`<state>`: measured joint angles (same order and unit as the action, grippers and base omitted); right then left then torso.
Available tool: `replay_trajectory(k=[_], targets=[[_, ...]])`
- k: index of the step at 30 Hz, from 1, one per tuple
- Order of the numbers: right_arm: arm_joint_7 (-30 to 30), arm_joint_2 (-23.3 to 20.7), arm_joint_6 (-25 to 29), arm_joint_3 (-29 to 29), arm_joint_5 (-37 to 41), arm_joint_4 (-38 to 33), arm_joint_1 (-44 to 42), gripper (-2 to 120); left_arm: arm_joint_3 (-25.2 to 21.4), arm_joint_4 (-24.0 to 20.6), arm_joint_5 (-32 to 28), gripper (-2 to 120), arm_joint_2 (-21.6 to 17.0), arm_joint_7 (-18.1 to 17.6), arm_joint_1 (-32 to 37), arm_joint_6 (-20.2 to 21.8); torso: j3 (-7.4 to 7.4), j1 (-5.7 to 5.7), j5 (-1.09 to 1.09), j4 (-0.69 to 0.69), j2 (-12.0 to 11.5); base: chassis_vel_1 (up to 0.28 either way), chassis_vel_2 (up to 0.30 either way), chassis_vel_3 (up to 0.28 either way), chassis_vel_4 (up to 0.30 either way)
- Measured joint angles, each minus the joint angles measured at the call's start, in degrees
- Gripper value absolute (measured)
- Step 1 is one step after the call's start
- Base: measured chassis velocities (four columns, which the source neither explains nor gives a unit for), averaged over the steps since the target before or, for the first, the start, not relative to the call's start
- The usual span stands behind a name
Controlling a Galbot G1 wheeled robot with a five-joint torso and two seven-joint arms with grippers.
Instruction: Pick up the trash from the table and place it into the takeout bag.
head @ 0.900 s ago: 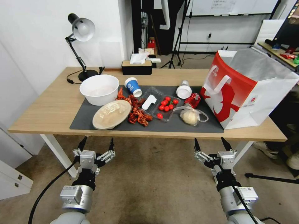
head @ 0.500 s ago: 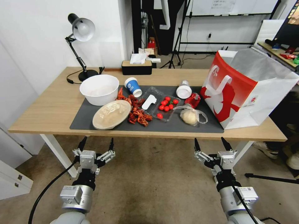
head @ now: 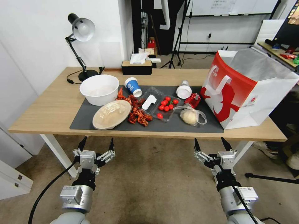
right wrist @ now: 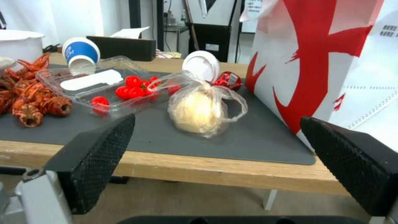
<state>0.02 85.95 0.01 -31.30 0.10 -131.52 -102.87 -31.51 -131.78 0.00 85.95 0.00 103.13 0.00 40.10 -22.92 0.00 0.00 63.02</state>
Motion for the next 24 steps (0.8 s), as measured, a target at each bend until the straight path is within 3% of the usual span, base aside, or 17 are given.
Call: replay_trajectory(k=[5,9,24], targets=[[0.5,0.0,0.3,1.4,1.0,2.4,1.6,100,-0.6,0.7,-1.1,100,0.1,0.0,-0.8,0.0,0.00,0.01,-0.03,-0.02,0.0,0.000,0.000,0.000,0.000],[2.3,0.3,1.2,6.1,4.4,10.2,6.8,100,-5.2,6.2,-8.5,100,0.9,0.0,-6.2,-0.7,0.01,-0.02,0.02,0.03,0.0,0.000,0.000,0.000,0.000],[3.4,-0.4,2.4,1.7,6.1,9.4,8.2,100,-4.5,7.8,-10.3,100,0.7,0.7,-7.3,-1.9,0.00,0.00,0.01,0.00,0.0,0.000,0.000,0.000,0.000]])
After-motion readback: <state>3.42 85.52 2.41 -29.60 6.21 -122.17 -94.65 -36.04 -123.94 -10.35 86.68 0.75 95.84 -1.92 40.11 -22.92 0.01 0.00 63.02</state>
